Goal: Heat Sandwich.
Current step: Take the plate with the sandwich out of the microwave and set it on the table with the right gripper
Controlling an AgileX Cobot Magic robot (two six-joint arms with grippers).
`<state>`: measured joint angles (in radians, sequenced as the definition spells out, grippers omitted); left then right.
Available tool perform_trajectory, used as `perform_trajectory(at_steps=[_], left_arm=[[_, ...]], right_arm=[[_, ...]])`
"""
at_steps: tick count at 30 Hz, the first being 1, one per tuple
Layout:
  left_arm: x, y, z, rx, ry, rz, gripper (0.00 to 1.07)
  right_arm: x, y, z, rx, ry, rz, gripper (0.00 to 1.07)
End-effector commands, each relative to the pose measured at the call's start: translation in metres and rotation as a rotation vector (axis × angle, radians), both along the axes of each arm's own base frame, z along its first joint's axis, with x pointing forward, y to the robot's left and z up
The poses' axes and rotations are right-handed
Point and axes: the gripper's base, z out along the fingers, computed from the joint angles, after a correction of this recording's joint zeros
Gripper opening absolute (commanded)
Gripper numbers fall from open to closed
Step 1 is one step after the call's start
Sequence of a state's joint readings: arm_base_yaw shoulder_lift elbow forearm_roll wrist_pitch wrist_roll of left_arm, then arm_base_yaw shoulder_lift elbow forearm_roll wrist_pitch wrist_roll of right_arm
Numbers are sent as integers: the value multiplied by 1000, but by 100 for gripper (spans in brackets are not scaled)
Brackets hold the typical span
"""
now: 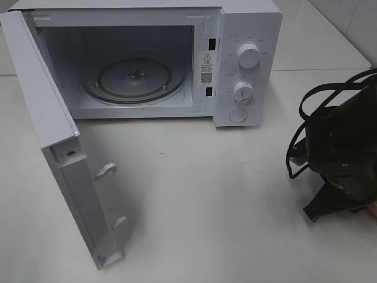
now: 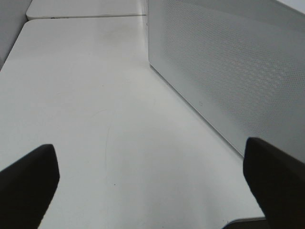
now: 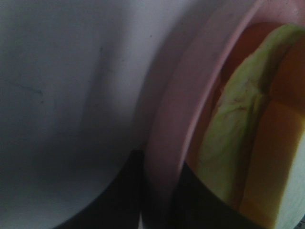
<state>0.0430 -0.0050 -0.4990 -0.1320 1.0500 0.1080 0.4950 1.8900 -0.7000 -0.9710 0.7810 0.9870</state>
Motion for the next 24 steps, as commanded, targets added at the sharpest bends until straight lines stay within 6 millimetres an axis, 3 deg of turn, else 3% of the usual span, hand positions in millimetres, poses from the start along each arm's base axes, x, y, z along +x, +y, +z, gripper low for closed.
perform_trajectory(at_steps=[1,8,15,20,24], left_arm=[[-2,0,-1,-6,-27,8,103],[-2,0,-1,-6,-27,8,103],[-2,0,-1,-6,-27,8,103],[-2,0,-1,-6,-27,8,103],[-2,0,-1,-6,-27,8,103]], right_arm=[[5,-5,-2,-12,-35,-11,10],[7,-1,-6,45,-55,-7,17],[3,0,-6,71,-46,-55,33],[2,2,6,98,-42,-34,43],[0,3,18,128,-47,-25,43]])
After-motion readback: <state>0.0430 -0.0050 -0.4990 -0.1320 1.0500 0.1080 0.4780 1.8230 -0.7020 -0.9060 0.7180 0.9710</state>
